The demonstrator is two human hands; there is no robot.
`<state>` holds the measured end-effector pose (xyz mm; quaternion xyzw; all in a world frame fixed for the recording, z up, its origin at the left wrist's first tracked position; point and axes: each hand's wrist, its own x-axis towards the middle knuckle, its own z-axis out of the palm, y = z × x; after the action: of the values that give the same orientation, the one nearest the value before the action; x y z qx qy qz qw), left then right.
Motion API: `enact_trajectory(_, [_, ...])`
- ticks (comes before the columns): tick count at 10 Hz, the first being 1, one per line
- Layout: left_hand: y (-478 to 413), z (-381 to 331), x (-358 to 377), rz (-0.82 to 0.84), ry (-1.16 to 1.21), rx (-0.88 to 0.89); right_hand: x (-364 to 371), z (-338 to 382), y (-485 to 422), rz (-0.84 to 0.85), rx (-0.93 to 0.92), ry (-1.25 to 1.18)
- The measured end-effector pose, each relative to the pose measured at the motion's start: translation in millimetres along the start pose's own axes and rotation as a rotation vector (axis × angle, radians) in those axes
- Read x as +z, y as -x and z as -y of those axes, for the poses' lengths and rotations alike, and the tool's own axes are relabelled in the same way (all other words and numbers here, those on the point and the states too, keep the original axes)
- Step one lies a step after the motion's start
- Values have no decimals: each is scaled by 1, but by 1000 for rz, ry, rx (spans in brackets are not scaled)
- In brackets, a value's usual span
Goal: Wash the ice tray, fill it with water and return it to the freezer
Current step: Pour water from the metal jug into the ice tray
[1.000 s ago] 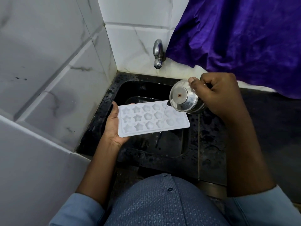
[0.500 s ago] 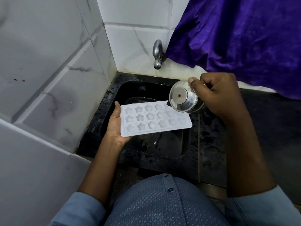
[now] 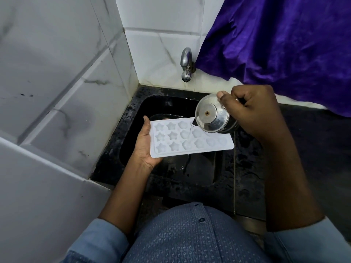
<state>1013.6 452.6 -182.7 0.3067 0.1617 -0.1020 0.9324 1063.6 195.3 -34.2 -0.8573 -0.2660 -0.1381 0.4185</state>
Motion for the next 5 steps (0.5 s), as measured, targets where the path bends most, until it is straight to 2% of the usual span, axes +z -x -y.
enact_trajectory(5, [0, 1, 3, 12, -12, 4, -4, -3, -3, 2, -34, 18])
